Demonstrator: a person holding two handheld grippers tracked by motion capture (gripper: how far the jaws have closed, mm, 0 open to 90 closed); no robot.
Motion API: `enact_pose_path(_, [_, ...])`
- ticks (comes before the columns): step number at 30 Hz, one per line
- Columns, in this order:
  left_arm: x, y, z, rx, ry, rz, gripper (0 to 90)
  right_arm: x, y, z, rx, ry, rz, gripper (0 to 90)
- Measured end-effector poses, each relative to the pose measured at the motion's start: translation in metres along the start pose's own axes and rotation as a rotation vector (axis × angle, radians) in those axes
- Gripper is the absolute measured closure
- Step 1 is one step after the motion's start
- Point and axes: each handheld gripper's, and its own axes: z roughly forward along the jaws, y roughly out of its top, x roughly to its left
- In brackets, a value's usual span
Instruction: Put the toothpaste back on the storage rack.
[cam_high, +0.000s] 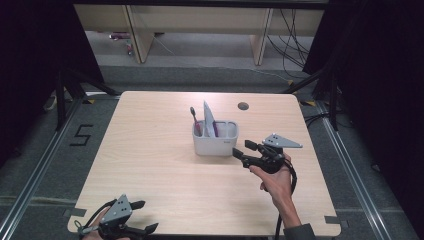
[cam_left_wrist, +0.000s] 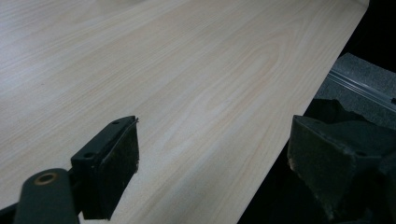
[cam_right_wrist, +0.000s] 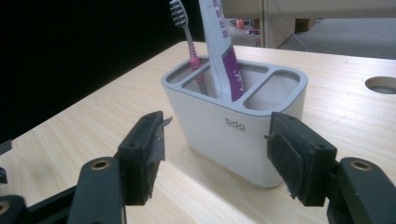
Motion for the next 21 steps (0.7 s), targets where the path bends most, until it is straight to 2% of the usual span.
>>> enact_pose_path(1, [0.000, 0.000, 0.001, -0.008, -0.003, -0.001, 15.9, 0.003, -0.001, 0.000, 0.002, 0.008, 0.022, 36.7])
enact_pose_path(2, [0.000, 0.000, 0.001, -0.009, -0.002, -0.001, 15.9, 0.001, -0.001, 0.000, 0.001, 0.009, -0.011, 36.7])
enact_pose_path(3, [0.000, 0.000, 0.000, 0.001, 0.000, 0.001, 15.9, 0.002, -0.002, 0.000, 0.000, 0.005, -0.022, 36.7])
enact_pose_path(4, [0.001, 0.000, -0.001, 0.009, -0.008, 0.001, 15.9, 0.003, -0.003, 0.000, 0.011, 0.013, -0.006, 36.6])
enact_pose_path(6, [0.001, 0.000, -0.001, 0.005, 0.004, 0.002, 15.9, 0.004, -0.004, 0.000, 0.015, 0.018, -0.026, 36.4])
enact_pose_path(7, [0.001, 0.000, -0.001, 0.004, 0.002, 0.003, 15.9, 0.007, -0.005, 0.000, 0.028, 0.022, 0.013, 36.4])
enact_pose_path(8, [0.002, 0.000, -0.002, 0.009, 0.008, 0.007, 15.9, 0.005, -0.005, 0.001, 0.016, 0.020, -0.031, 36.3])
enact_pose_path(9, [0.002, 0.000, -0.002, 0.009, 0.008, 0.005, 15.9, 0.008, -0.005, 0.000, 0.029, 0.021, -0.007, 36.2])
enact_pose_path(12, [0.001, -0.001, 0.000, 0.000, -0.005, 0.002, 15.9, 0.009, -0.005, -0.001, 0.030, 0.019, -0.049, 36.1])
enact_pose_path(13, [0.000, -0.001, 0.000, -0.005, 0.003, 0.003, 15.9, 0.009, -0.006, -0.002, 0.036, 0.014, -0.058, 36.1])
enact_pose_path(14, [0.000, 0.000, -0.001, 0.001, 0.004, 0.000, 15.9, 0.010, -0.007, -0.002, 0.040, 0.020, -0.037, 36.1])
enact_pose_path(15, [0.001, 0.000, -0.001, -0.004, 0.003, 0.001, 15.9, 0.010, -0.007, -0.003, 0.041, 0.023, -0.042, 36.1])
enact_pose_path(16, [0.001, 0.000, -0.001, 0.000, 0.004, 0.003, 15.9, 0.013, -0.009, -0.005, 0.048, 0.025, -0.017, 36.0])
enact_pose_path(17, [0.001, 0.000, -0.001, 0.007, -0.003, -0.001, 15.9, 0.011, -0.009, -0.005, 0.043, 0.023, -0.062, 36.0])
enact_pose_path(18, [0.001, -0.001, -0.001, 0.011, -0.004, 0.001, 15.9, 0.012, -0.010, -0.006, 0.054, 0.018, -0.047, 36.0])
enact_pose_path(19, [0.001, -0.001, -0.001, 0.011, -0.003, 0.004, 15.9, 0.012, -0.011, -0.007, 0.048, 0.030, -0.058, 36.0])
enact_pose_path(21, [0.000, -0.001, -0.001, 0.001, -0.005, -0.005, 15.9, 0.012, -0.014, -0.010, 0.052, 0.018, -0.056, 35.9])
